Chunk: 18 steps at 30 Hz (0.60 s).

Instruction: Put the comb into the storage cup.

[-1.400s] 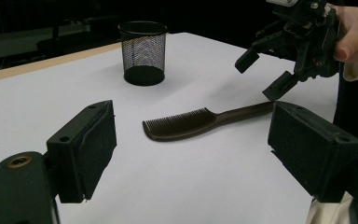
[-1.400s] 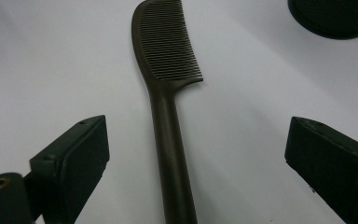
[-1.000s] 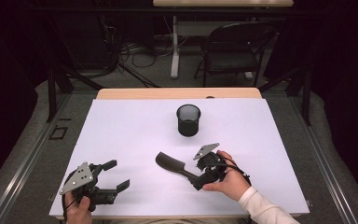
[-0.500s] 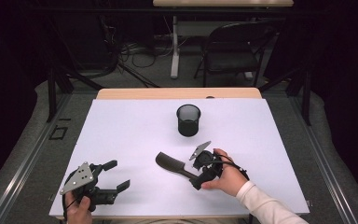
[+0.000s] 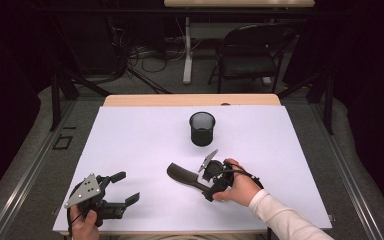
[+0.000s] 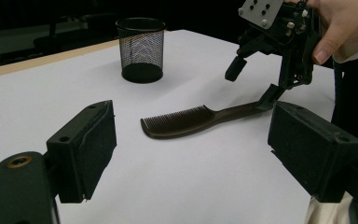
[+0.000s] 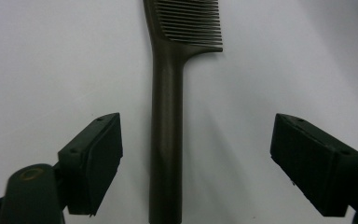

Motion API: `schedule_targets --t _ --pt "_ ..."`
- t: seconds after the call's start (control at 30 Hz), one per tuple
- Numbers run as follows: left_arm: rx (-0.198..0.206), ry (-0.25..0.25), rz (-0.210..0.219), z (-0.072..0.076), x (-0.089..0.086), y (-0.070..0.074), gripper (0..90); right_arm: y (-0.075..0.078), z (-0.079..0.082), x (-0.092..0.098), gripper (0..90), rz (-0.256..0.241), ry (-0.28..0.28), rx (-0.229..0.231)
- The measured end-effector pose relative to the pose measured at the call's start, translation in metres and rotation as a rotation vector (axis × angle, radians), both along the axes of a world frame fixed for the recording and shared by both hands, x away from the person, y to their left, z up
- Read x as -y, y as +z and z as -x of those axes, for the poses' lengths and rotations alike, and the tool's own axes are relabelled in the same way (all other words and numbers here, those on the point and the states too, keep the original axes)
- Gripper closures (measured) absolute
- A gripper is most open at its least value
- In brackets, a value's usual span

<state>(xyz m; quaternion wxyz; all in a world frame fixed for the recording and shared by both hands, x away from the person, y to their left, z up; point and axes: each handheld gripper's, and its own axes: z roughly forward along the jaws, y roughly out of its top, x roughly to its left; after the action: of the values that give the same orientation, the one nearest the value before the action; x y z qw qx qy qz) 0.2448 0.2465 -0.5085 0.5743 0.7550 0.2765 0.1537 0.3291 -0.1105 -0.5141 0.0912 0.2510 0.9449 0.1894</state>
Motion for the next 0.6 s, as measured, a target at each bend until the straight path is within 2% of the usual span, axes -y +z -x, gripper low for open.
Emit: schedule_targets --t 0.37,0.6 --pt "-0.005 0.003 -0.001 0.000 0.000 0.000 15.5 0.001 -0.006 -0.010 25.4 0.028 0.024 -0.005" --pt "-0.004 0.002 -0.004 0.000 0.000 0.000 15.5 0.001 -0.007 -0.014 28.0 0.046 0.027 -0.030"
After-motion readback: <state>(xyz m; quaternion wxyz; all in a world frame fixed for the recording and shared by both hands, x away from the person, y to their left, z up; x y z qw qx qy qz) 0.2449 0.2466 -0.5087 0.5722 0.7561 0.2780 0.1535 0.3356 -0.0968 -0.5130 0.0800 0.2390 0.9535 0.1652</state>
